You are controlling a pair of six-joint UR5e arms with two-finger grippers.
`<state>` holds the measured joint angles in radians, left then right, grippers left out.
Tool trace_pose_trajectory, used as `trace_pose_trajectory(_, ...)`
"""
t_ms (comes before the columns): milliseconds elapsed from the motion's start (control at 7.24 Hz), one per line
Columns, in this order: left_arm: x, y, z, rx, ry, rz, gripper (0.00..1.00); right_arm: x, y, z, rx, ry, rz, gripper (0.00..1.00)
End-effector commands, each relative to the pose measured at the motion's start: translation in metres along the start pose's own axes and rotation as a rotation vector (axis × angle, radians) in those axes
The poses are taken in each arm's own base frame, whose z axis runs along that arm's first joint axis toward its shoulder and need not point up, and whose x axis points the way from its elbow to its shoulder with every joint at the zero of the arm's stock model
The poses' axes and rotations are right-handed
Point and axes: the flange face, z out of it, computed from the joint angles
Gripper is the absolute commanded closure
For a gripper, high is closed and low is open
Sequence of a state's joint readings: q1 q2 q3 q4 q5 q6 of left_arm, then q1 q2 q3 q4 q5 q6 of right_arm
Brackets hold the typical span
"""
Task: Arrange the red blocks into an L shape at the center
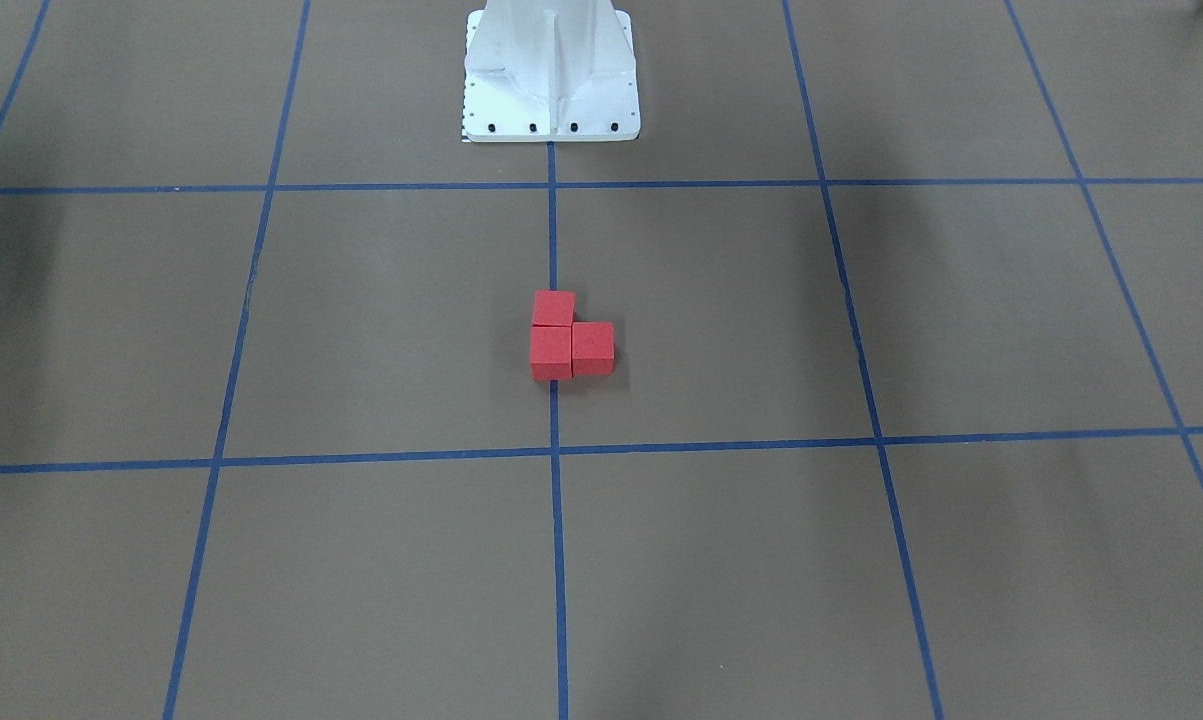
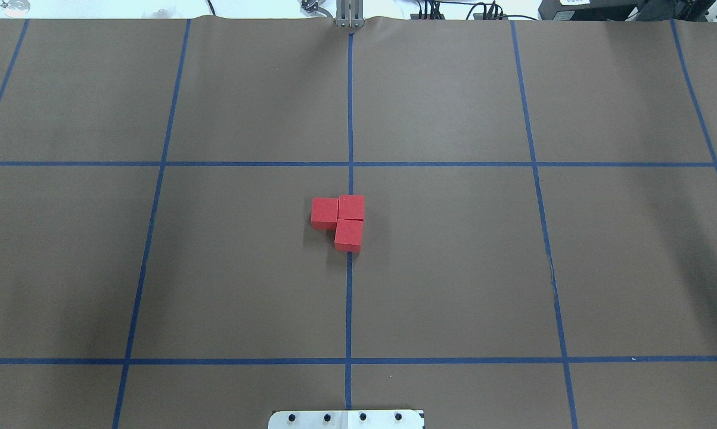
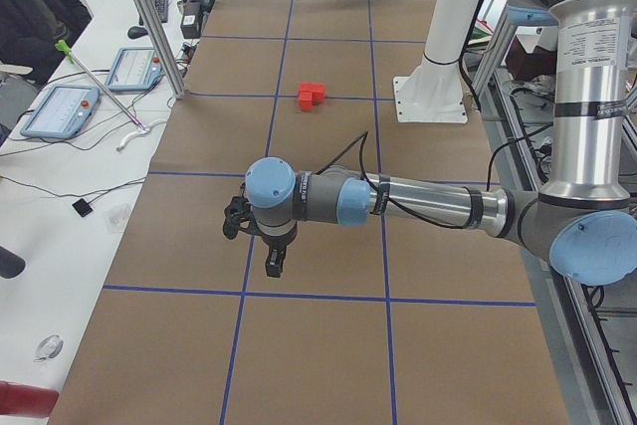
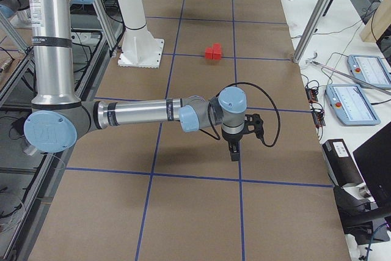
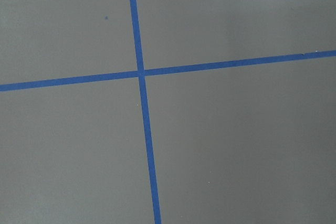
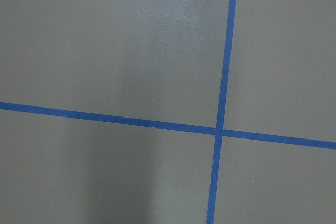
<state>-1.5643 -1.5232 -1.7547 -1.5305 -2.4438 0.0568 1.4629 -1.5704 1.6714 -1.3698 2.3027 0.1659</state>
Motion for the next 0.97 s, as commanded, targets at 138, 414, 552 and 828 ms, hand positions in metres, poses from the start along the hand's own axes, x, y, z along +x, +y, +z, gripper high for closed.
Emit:
trace_pose_trajectory(138, 0.0152, -0.0069, -0.0136, 0.033, -0.005, 0.039, 0.0, 0.0009, 0.001, 0.0013, 0.027, -0.002, -0.027, 0.0)
trace_pose_trajectory(414, 0.0152, -0.0063, -0.0126, 0.031, -0.005, 0.039, 0.0, 0.0009, 0.0015, 0.001, 0.028, 0.0, -0.028, 0.0)
trace_pose_trajectory(552, 0.014, -0.0062, -0.0106, 0.027, -0.004, 0.038, 0.0, 0.0041, 0.0018, 0.0044, 0.022, 0.001, -0.022, 0.0)
trace_pose_trajectory(828, 0.0117, -0.006, -0.0077, 0.022, -0.004, 0.035, 0.0, 0.0025, -0.0005, 0.0042, 0.024, 0.0, -0.026, 0.0)
